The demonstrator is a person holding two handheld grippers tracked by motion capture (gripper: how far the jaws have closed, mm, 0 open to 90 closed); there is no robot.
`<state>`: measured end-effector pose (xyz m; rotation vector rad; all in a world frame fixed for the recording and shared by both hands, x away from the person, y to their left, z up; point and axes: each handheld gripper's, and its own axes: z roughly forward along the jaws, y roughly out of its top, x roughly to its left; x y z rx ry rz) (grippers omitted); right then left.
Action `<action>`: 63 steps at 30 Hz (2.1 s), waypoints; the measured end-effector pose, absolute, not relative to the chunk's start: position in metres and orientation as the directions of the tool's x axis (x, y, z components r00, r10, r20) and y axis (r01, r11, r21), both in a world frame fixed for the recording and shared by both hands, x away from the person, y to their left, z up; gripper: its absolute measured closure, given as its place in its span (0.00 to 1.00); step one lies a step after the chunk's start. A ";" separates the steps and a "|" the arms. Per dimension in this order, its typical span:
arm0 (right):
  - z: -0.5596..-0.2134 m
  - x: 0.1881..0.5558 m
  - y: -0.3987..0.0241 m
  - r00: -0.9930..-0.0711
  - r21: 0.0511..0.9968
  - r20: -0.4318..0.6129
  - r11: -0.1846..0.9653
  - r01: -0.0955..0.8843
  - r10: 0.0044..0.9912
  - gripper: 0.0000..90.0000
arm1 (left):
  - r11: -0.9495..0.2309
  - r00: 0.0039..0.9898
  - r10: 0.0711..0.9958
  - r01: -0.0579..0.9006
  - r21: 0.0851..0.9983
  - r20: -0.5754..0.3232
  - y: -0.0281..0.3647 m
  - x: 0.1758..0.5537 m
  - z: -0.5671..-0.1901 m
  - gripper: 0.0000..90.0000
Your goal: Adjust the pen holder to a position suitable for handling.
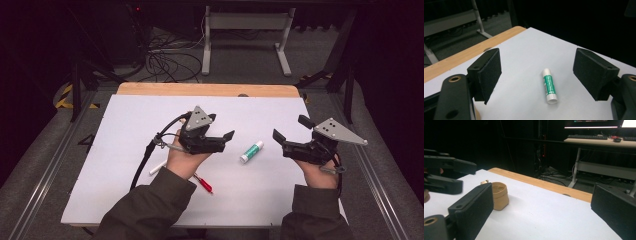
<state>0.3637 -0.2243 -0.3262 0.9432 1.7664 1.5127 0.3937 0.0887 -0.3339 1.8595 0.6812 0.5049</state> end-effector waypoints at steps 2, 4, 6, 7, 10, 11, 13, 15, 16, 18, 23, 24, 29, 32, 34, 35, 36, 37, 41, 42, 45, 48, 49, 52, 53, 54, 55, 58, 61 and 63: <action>-0.326 0.364 -0.225 -0.551 0.989 -0.006 0.087 0.122 0.834 0.06 | -0.296 0.751 0.660 0.224 0.929 0.029 0.085 0.395 -0.335 0.26; -0.326 0.364 -0.225 -0.551 0.989 -0.003 0.086 0.124 0.835 0.06 | -0.297 0.756 0.655 0.234 0.926 0.019 0.077 0.399 -0.336 0.27; -0.326 0.364 -0.225 -0.550 0.988 -0.004 0.087 0.126 0.835 0.06 | -0.293 0.757 0.654 0.243 0.925 0.008 0.072 0.402 -0.338 0.27; -0.326 0.364 -0.225 -0.551 0.988 -0.005 0.089 0.125 0.835 0.06 | -0.293 0.757 0.654 0.243 0.925 0.008 0.072 0.402 -0.338 0.27; -0.326 0.364 -0.224 -0.549 0.988 -0.005 0.090 0.129 0.836 0.06 | -0.298 0.758 0.652 0.250 0.921 0.006 0.066 0.407 -0.339 0.27; -0.326 0.364 -0.225 -0.547 0.988 -0.005 0.090 0.128 0.837 0.06 | -0.296 0.759 0.652 0.249 0.922 0.004 0.064 0.408 -0.340 0.27; -0.326 0.364 -0.225 -0.545 0.988 -0.001 0.086 0.131 0.838 0.06 | -0.302 0.756 0.654 0.256 0.918 0.004 0.059 0.412 -0.341 0.28; -0.326 0.364 -0.226 -0.543 0.987 0.000 0.086 0.134 0.840 0.06 | -0.304 0.755 0.656 0.267 0.915 -0.003 0.053 0.416 -0.344 0.28; -0.326 0.364 -0.226 -0.541 0.987 0.000 0.086 0.134 0.841 0.06 | -0.304 0.755 0.656 0.267 0.915 -0.003 0.053 0.416 -0.344 0.28; -0.326 0.364 -0.226 -0.538 0.987 0.001 0.085 0.134 0.843 0.06 | -0.311 0.752 0.659 0.269 0.911 0.003 0.049 0.419 -0.347 0.28; -0.325 0.364 -0.227 -0.533 0.987 0.002 0.083 0.135 0.846 0.06 | -0.326 0.748 0.664 0.279 0.903 0.009 0.038 0.425 -0.352 0.29; -0.325 0.364 -0.227 -0.533 0.987 0.002 0.083 0.136 0.846 0.06 | -0.334 0.748 0.663 0.283 0.899 0.011 0.034 0.427 -0.355 0.29; -0.325 0.364 -0.228 -0.531 0.987 0.003 0.083 0.138 0.848 0.06 | -0.342 0.746 0.666 0.302 0.890 0.003 0.025 0.434 -0.362 0.31; -0.325 0.364 -0.228 -0.528 0.987 0.004 0.082 0.140 0.849 0.06 | -0.347 0.745 0.667 0.315 0.883 -0.003 0.021 0.436 -0.365 0.31; -0.325 0.364 -0.229 -0.525 0.987 0.004 0.082 0.141 0.851 0.06 | -0.355 0.745 0.667 0.319 0.879 0.000 0.018 0.439 -0.368 0.31; -0.325 0.364 -0.229 -0.525 0.987 0.004 0.082 0.141 0.851 0.06 | -0.363 0.744 0.668 0.325 0.873 0.000 0.014 0.442 -0.372 0.31; -0.325 0.364 -0.229 -0.525 0.987 0.004 0.082 0.141 0.851 0.06 | -0.363 0.744 0.668 0.325 0.873 0.000 0.014 0.442 -0.372 0.31; -0.325 0.364 -0.229 -0.523 0.987 0.006 0.081 0.142 0.852 0.06 | -0.368 0.743 0.669 0.330 0.869 0.000 0.013 0.444 -0.374 0.31; -0.325 0.364 -0.230 -0.521 0.986 0.007 0.080 0.144 0.854 0.06 | -0.379 0.736 0.677 0.354 0.855 -0.004 0.005 0.450 -0.384 0.32; -0.325 0.364 -0.230 -0.521 0.986 0.007 0.080 0.145 0.854 0.06 | -0.385 0.736 0.676 0.360 0.850 -0.005 0.003 0.451 -0.386 0.32; -0.324 0.365 -0.230 -0.520 0.986 0.008 0.080 0.146 0.854 0.06 | -0.394 0.737 0.676 0.370 0.841 -0.008 -0.001 0.453 -0.390 0.33; -0.324 0.365 -0.230 -0.520 0.986 0.010 0.079 0.148 0.854 0.06 | -0.407 0.739 0.674 0.379 0.831 -0.006 -0.006 0.456 -0.395 0.33; -0.324 0.365 -0.230 -0.520 0.986 0.010 0.079 0.148 0.854 0.06 | -0.415 0.738 0.675 0.382 0.826 -0.002 -0.007 0.456 -0.396 0.33; -0.324 0.365 -0.231 -0.520 0.986 0.010 0.079 0.148 0.854 0.06 | -0.447 0.743 0.670 0.388 0.806 0.014 -0.014 0.459 -0.402 0.35; -0.324 0.365 -0.231 -0.519 0.986 0.009 0.078 0.147 0.855 0.06 | -0.456 0.744 0.669 0.391 0.799 0.017 -0.015 0.459 -0.403 0.35; -0.324 0.364 -0.231 -0.519 0.986 0.010 0.078 0.149 0.855 0.06 | -0.459 0.745 0.666 0.392 0.797 0.018 -0.017 0.460 -0.404 0.35; -0.324 0.364 -0.231 -0.519 0.986 0.010 0.078 0.149 0.855 0.06 | -0.459 0.745 0.666 0.392 0.797 0.018 -0.017 0.460 -0.404 0.36; -0.324 0.364 -0.232 -0.519 0.986 0.011 0.078 0.149 0.855 0.06 | -0.473 0.750 0.661 0.401 0.785 0.015 -0.022 0.462 -0.409 0.36; -0.324 0.365 -0.232 -0.517 0.986 0.013 0.077 0.151 0.856 0.06 | -0.483 0.752 0.659 0.414 0.771 0.009 -0.026 0.463 -0.413 0.37; -0.324 0.365 -0.233 -0.518 0.985 0.013 0.077 0.153 0.855 0.06 | -0.480 0.749 0.662 0.421 0.770 0.003 -0.028 0.464 -0.416 0.37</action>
